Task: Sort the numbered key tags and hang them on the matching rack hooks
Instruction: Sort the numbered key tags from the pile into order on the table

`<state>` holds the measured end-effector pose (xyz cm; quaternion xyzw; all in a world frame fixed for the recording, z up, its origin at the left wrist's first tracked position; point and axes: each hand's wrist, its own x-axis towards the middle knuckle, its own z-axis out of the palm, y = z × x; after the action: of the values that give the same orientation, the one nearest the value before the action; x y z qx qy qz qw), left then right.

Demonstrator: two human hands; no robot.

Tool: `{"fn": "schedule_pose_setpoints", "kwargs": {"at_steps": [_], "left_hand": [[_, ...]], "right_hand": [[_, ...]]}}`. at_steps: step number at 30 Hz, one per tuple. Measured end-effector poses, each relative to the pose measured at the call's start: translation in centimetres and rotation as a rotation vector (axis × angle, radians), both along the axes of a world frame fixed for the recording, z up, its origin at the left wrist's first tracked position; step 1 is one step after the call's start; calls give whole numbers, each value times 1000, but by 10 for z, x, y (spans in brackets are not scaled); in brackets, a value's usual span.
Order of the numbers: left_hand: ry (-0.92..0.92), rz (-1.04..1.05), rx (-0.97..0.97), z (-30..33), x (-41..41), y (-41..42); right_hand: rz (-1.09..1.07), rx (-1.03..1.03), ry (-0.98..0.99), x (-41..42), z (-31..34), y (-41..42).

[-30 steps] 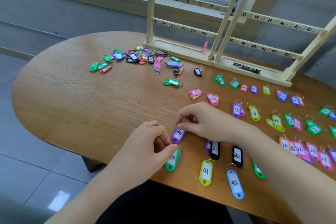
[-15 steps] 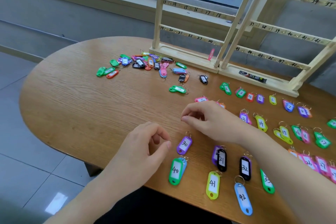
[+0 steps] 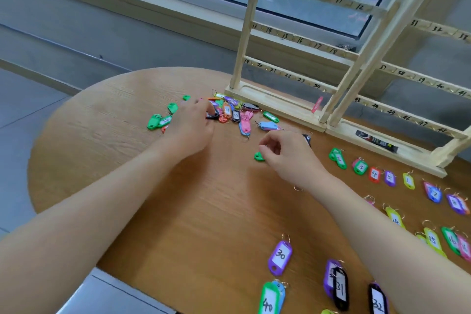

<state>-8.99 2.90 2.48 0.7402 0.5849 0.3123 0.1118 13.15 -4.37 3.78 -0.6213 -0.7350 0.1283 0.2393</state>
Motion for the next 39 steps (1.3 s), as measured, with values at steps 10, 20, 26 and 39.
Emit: {"fn": "schedule_pose_setpoints", "kwargs": {"at_steps": [10,20,26,39], "left_hand": [[81,-51,140,-29,-6,63],[98,-87,163,-34,-5,69],[73,-60,150,-33,-5,69],[-58,-132,154,-30,-5,63]], "right_hand": [[-125,31,-301,-27,-6,79],[-157,-78,-371,-38,0,97],[-195,-181,-140,-30,6,93],[-235,-237,213,-9,28,57]]}}
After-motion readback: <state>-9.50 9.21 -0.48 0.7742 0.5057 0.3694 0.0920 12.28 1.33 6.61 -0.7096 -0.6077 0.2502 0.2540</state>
